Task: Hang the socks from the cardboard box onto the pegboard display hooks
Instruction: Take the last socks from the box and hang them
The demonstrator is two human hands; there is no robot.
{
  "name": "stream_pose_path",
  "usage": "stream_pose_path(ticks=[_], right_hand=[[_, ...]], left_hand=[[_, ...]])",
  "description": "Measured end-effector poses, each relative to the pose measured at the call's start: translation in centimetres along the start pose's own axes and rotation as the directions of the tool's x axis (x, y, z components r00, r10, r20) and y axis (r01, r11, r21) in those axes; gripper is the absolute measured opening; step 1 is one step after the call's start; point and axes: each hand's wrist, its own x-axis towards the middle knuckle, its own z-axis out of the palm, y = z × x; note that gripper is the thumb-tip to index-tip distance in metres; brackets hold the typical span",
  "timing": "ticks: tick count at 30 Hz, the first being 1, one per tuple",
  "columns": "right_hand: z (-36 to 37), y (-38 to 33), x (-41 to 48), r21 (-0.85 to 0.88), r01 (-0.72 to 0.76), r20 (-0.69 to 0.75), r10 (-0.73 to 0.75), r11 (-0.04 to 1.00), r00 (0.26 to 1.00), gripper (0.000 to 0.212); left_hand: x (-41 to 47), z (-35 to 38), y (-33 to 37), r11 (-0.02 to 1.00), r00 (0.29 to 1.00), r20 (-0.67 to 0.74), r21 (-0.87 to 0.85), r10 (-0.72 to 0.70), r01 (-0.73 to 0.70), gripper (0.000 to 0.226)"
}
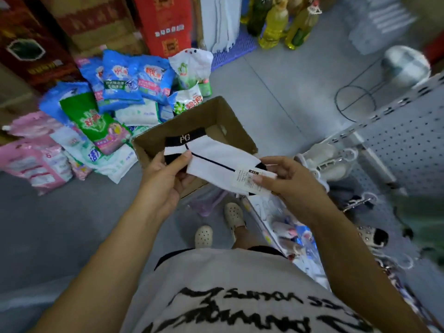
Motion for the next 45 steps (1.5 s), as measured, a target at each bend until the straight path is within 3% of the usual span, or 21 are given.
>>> stream_pose_path(ticks=[3, 5, 7, 9, 11, 14, 18, 21, 23, 25, 27, 29, 31, 33, 35, 37, 40, 45], right_hand=[[-1.1, 0.9, -3.0, 0.208, 0.079, -0.212, -0.034, 0.975, 0.977, 0.041], [-2.0, 1.3, -5.3, 0.260, 0.154, -0.341, -0.058, 0.953, 0.938, 0.035], [-3.1, 1.5, -7.6, 0.233, 0.225, -0.442, -0.103, 0.946, 0.891, 0.033], [-4.4, 1.6, -9.9, 0.180, 0.265, -0.499, -0.144, 0.947, 0.854, 0.037], [-5.5, 1.5, -12.0, 0.154, 0.281, -0.523, -0.163, 0.947, 0.836, 0.047], [-7.1, 1.5, -15.0, 0.154, 0.347, -0.554, -0.210, 0.925, 0.805, 0.049], [-9.3, 1.4, -19.3, 0.124, 0.444, -0.607, -0.286, 0.887, 0.741, 0.035], [-11.2, 1.8, -23.4, 0.135, 0.497, -0.668, -0.291, 0.857, 0.685, 0.021], [-12.6, 2.5, -26.5, 0.113, 0.497, -0.735, -0.264, 0.860, 0.625, 0.022], [-13.9, 3.5, -30.1, 0.052, 0.473, -0.800, -0.247, 0.879, 0.547, 0.024], [-15.1, 4.7, -33.9, -0.033, 0.436, -0.846, -0.258, 0.899, 0.467, 0.026], [-15.8, 6.2, -37.3, -0.074, 0.411, -0.847, -0.275, 0.909, 0.455, 0.036], [-16.4, 7.8, -40.2, -0.066, 0.388, -0.816, -0.273, 0.919, 0.509, 0.040], [-17.4, 9.1, -42.8, -0.052, 0.402, -0.789, -0.284, 0.914, 0.545, 0.033], [-19.0, 9.8, -45.4, -0.038, 0.420, -0.795, -0.282, 0.907, 0.537, 0.029], [-20.8, 10.7, -48.0, -0.038, 0.424, -0.833, -0.263, 0.905, 0.486, 0.024], [-23.0, 11.7, -51.0, -0.016, 0.463, -0.874, -0.237, 0.886, 0.425, 0.024], [-26.1, 11.6, -54.9, 0.046, 0.558, -0.874, -0.237, 0.828, 0.424, 0.025]], left_hand=[[-0.5, 1.9, -0.9, 0.995, 0.995, 0.089, 0.095, -0.038, 0.029, 0.038], [-1.3, 3.4, -1.6, 0.967, 0.994, 0.108, 0.257, -0.032, 0.003, 0.047], [-2.4, 5.2, -2.2, 0.836, 0.993, 0.105, 0.538, 0.062, -0.109, 0.059], [-4.1, 7.2, -2.5, 0.631, 0.947, 0.255, 0.706, 0.198, -0.322, 0.057], [-6.1, 9.8, -2.7, 0.571, 0.865, 0.474, 0.669, 0.165, -0.475, 0.042], [-9.6, 13.7, -3.6, 0.554, 0.684, 0.728, 0.592, -0.056, -0.585, 0.030], [-13.9, 18.0, -7.0, 0.590, 0.508, 0.812, 0.568, -0.288, -0.573, 0.024], [-17.2, 19.8, -10.6, 0.627, 0.420, 0.839, 0.540, -0.347, -0.562, 0.041], [-19.6, 20.8, -13.2, 0.647, 0.420, 0.866, 0.487, -0.271, -0.587, 0.026], [-22.3, 21.7, -15.9, 0.688, 0.472, 0.866, 0.445, -0.167, -0.573, 0.010], [-25.2, 22.7, -18.6, 0.726, 0.509, 0.857, 0.399, -0.078, -0.560, 0.006], [-27.8, 23.6, -21.2, 0.710, 0.507, 0.862, 0.362, -0.009, -0.603, 0.008], [-30.3, 24.5, -23.4, 0.711, 0.467, 0.879, 0.391, -0.099, -0.584, 0.021], [-32.7, 25.3, -25.7, 0.751, 0.364, 0.880, 0.458, -0.306, -0.476, 0.057], [-34.9, 26.1, -27.7, 0.739, 0.300, 0.867, 0.497, -0.398, -0.455, 0.085], [-37.1, 27.0, -29.2, 0.710, 0.293, 0.875, 0.484, -0.385, -0.511, 0.088], [-39.6, 28.5, -30.4, 0.658, 0.322, 0.902, 0.430, -0.287, -0.618, 0.076], [-43.2, 31.8, -31.3, 0.674, 0.271, 0.954, 0.284, -0.128, -0.682, 0.010]])
